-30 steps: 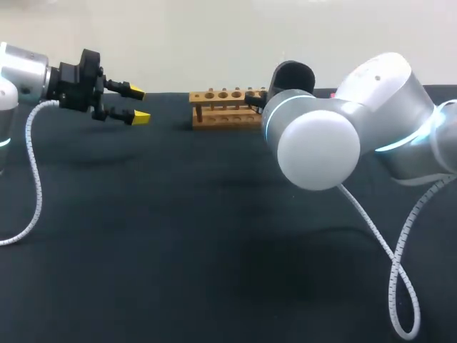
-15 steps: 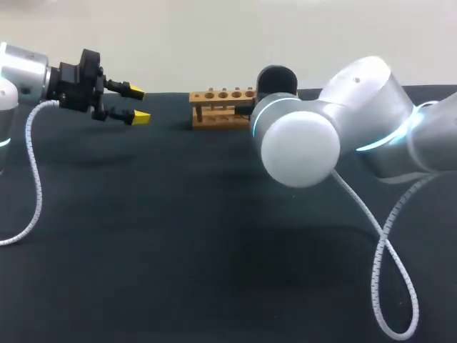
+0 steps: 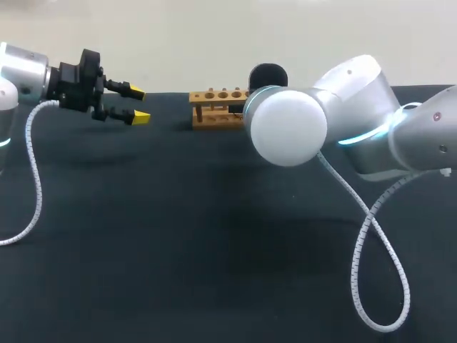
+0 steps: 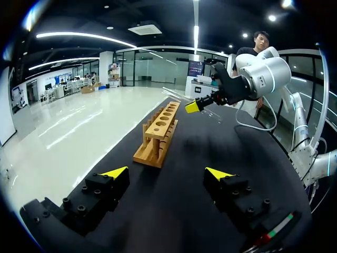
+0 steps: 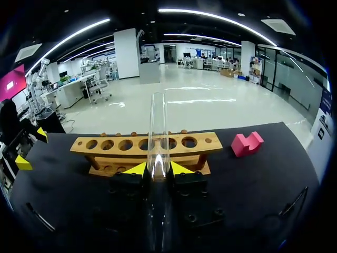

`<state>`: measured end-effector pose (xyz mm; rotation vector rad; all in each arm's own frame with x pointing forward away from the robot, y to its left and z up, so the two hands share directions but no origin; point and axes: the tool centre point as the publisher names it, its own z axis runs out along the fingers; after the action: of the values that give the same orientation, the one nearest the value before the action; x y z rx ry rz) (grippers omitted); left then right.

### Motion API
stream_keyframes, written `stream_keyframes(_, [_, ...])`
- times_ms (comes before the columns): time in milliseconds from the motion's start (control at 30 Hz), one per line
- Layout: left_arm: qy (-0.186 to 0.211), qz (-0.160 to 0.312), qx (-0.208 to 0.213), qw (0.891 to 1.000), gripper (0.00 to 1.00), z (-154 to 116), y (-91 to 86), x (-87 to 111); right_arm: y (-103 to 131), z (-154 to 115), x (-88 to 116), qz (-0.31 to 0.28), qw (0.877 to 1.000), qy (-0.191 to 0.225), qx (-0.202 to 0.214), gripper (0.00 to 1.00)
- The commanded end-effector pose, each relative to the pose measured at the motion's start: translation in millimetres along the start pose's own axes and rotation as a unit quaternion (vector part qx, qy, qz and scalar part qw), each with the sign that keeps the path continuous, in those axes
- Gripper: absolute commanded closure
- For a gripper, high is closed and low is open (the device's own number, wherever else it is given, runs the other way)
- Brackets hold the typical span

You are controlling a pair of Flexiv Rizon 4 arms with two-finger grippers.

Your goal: Grasp the test tube, adjust it, and insert it.

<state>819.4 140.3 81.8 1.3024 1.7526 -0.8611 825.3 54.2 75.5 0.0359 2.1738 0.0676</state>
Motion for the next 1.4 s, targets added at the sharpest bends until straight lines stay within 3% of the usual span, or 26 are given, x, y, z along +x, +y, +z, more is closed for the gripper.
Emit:
stream_keyframes(33, [-0.002, 0.002, -0.003, 1.0, 0.0, 0, -2.0, 1.3, 0, 6, 4, -0.002, 1.0, 0.008, -0.002, 1.0])
stream_keyframes(1400, [-0.002, 0.002, -0.003, 1.0, 0.0, 0, -2.0, 1.3, -1, 22, 35, 0.015, 0.989, 0.145, -0.026, 1.0])
